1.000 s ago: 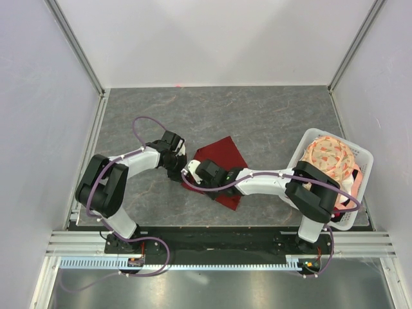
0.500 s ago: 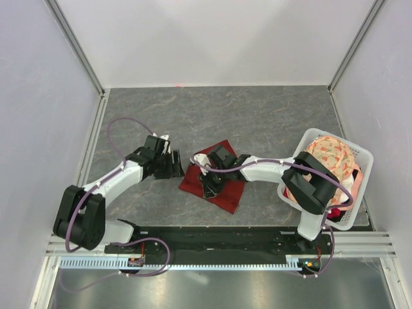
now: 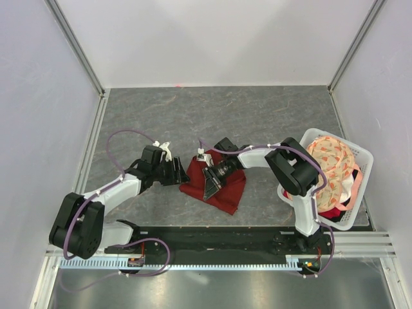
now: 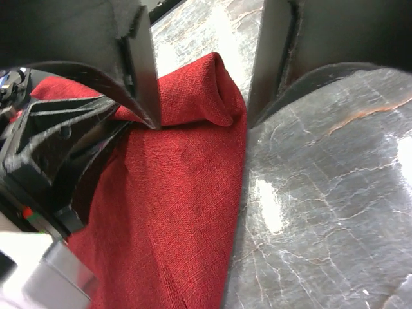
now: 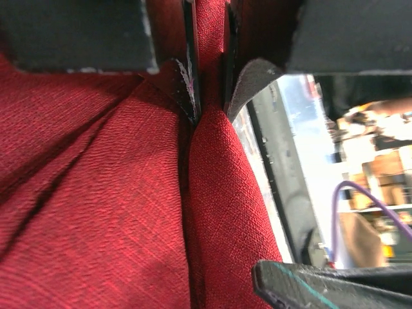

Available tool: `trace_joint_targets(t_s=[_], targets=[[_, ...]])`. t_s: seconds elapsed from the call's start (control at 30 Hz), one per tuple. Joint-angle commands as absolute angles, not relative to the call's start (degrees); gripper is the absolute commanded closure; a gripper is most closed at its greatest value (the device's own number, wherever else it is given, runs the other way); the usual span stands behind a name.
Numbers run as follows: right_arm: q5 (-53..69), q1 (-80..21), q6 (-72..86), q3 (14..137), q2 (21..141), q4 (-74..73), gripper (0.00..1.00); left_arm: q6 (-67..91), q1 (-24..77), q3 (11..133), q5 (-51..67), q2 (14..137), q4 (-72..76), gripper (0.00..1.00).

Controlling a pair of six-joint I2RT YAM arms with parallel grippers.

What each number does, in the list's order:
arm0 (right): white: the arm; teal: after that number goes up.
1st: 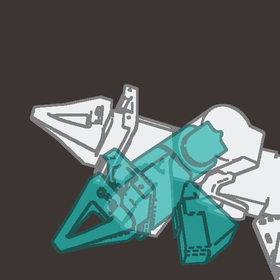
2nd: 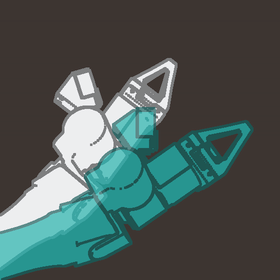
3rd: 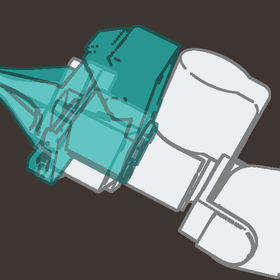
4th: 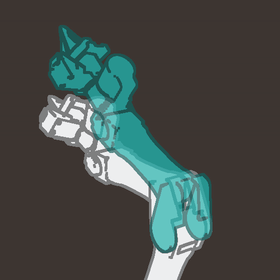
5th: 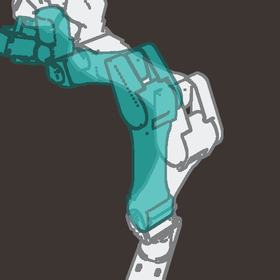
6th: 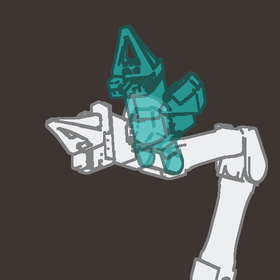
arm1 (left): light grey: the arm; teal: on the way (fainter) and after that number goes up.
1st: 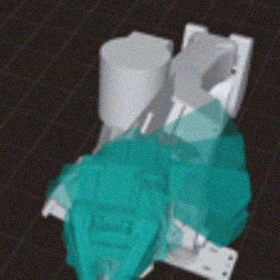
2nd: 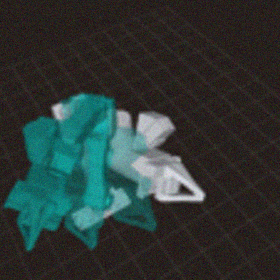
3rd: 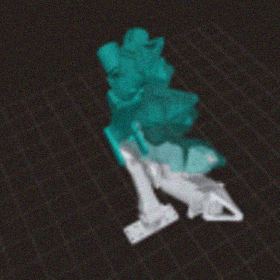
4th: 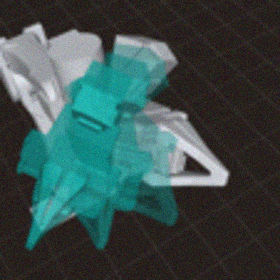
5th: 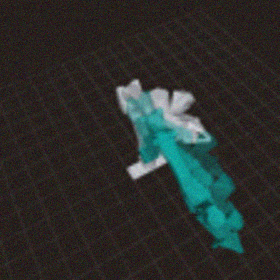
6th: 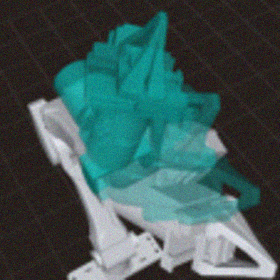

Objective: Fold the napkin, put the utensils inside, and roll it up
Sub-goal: Roll the napkin with the utensil

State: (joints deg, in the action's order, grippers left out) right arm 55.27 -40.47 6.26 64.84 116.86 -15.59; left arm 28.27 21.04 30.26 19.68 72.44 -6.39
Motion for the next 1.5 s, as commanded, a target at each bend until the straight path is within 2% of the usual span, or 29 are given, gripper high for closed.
trace_joint_targets(t_s=[0.0, 0.23, 0.3, 0.4, 0.5, 0.57, 0.8, 0.9, 1.07, 1.13, 1.3, 1.47], targets=[[56.2, -39.5, 5.7, 65.6, 122.0, -19.0, 0.81, 31.0, 21.3, 28.7, 22.2, 72.9, -0.4, 0.42], [57.0, -38.7, 5.9, 66.8, 123.8, -19.2, 0.81, 31.5, 21.2, 28.7, 23.1, 77.7, -0.2, 0.60], [56.6, -38.7, 6.1, 66.9, 124.0, -19.2, 0.80, 31.9, 21.2, 28.9, 22.4, 79.0, -0.3, 0.72], [55.7, -38.6, 6.2, 67.0, 123.4, -19.2, 0.79, 32.4, 21.3, 29.7, 20.9, 80.4, -2.2, 0.83], [53.6, -38.5, 6.9, 67.1, 121.5, -19.7, 0.75, 32.1, 21.2, 30.8, 20.0, 82.3, -4.1, 0.93], [52.5, -38.6, 7.0, 67.4, 119.2, -20.1, 0.68, 31.3, 21.3, 31.7, 19.6, 83.1, -6.1, 0.97], [40.5, -39.0, 6.2, 66.6, 107.7, -23.5, 0.45, 29.4, 21.3, 34.2, 19.3, 86.3, -9.9, 0.98], [28.3, -41.1, 4.3, 65.0, 100.4, -27.0, 0.37, 29.2, 21.3, 35.3, 19.0, 87.6, -11.6, 0.98], [6.5, -50.2, 4.9, 62.9, 92.1, -34.0, 0.35, 29.1, 21.2, 37.9, 19.0, 89.7, -14.8, 0.98], [2.0, -54.0, 7.4, 61.5, 89.7, -35.1, 0.36, 28.9, 21.3, 38.4, 19.0, 89.9, -15.4, 0.98], [-3.3, -58.5, 11.1, 57.8, 85.1, -36.0, 0.36, 28.7, 21.2, 38.9, 19.3, 90.3, -15.6, 0.98], [-2.5, -60.0, 12.0, 56.1, 85.0, -35.7, 0.37, 28.5, 21.3, 39.4, 19.6, 90.3, -15.8, 0.98]])
